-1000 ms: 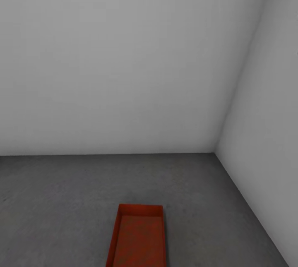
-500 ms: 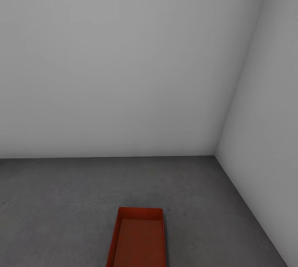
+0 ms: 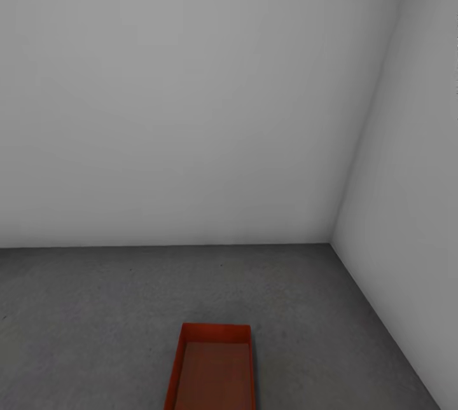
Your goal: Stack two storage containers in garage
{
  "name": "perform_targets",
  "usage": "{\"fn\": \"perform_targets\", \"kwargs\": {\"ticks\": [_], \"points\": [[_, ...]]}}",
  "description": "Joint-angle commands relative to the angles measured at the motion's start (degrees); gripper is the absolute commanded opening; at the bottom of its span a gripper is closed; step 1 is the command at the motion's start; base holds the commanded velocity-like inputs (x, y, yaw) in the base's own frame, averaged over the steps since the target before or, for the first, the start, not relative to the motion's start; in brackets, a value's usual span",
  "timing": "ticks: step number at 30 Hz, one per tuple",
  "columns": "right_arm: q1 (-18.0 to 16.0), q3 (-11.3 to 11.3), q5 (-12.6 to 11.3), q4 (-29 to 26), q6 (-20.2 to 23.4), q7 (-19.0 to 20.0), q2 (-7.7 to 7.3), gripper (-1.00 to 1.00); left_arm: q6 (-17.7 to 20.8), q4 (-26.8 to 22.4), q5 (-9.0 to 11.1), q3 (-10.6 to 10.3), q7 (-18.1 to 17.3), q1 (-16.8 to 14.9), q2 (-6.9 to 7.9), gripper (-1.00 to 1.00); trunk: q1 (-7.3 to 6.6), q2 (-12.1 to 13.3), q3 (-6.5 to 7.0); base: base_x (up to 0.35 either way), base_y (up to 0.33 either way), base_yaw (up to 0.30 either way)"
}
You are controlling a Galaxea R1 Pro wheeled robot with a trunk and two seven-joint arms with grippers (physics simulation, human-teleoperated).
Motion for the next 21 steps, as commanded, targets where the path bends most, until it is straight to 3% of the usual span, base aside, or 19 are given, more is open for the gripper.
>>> {"fn": "perform_targets", "kwargs": {"ticks": [1, 11, 21], "points": [[-0.07, 0.48, -0.5, 0.18, -0.31, 0.25, 0.03, 1.0, 0.2, -0.04, 0.35, 0.13, 0.08, 0.09, 0.01, 1.0, 0.0, -0.04, 0.03, 0.0, 0.0, 0.0], [-0.05, 0.46, -0.53, 0.18, -0.24, 3.16, -0.01, 1.0, -0.08, -0.08, 0.25, 0.11, 0.04, 0.51, 0.05, 1.0, 0.0, -0.04, 0.87, 0.0, 0.0, 0.0], [-0.06, 0.48, -0.38, 0.1, -0.31, 3.04, -0.1, 1.0, -4.05, -0.08, 0.45, 0.06, 0.07, 0.53, -0.09, 1.0, 0.0, -0.04, 1.0, 0.0, 0.0, 0.0]]}}
